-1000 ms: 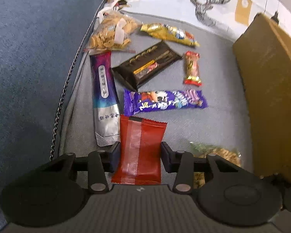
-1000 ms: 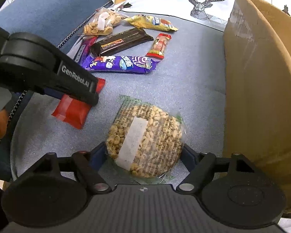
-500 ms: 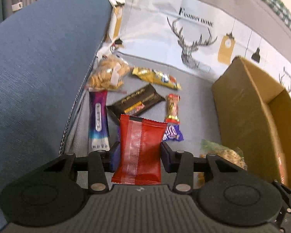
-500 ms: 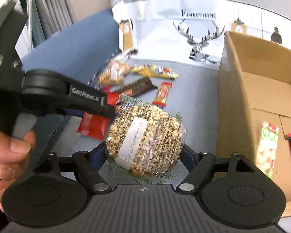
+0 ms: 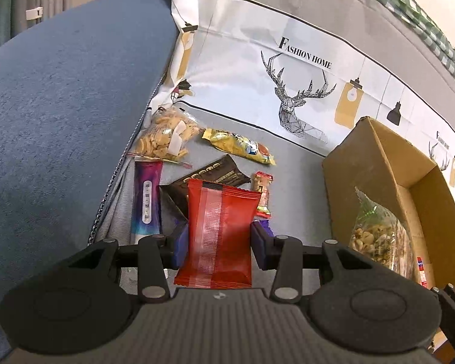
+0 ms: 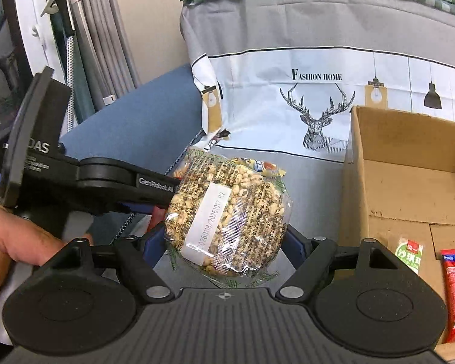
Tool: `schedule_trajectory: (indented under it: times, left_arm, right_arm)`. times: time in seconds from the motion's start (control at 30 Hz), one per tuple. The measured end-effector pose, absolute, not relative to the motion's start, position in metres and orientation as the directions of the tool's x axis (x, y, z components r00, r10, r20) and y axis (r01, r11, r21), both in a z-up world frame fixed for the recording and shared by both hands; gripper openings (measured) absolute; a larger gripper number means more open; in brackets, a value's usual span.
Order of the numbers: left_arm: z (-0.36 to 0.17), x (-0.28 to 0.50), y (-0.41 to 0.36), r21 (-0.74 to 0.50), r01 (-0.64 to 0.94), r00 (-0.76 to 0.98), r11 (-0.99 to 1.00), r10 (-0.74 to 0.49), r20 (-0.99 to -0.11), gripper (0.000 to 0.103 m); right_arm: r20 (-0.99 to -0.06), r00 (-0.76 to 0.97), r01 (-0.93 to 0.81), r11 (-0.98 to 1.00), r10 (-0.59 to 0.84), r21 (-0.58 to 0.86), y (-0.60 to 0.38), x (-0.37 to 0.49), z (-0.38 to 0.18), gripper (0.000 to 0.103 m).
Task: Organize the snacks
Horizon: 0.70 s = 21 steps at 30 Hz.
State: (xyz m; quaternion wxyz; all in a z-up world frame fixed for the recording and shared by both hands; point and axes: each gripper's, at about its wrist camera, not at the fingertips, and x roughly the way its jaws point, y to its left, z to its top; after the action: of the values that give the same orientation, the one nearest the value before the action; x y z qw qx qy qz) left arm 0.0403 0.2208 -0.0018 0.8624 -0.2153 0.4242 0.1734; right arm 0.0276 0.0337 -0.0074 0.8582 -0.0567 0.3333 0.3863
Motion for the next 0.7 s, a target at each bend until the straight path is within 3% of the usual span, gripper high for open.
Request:
schedule_trajectory:
  times: [0.7]
  left_arm:
    - [0.005, 0.04, 0.21, -0.238, -0.459, 0.63, 0.856, 0.125, -0.767, 0.048]
  right_arm:
    - [-0.565, 0.526, -0.653, 0.727, 0.635, 0.209, 0.0, 0.041, 0.015, 0.08]
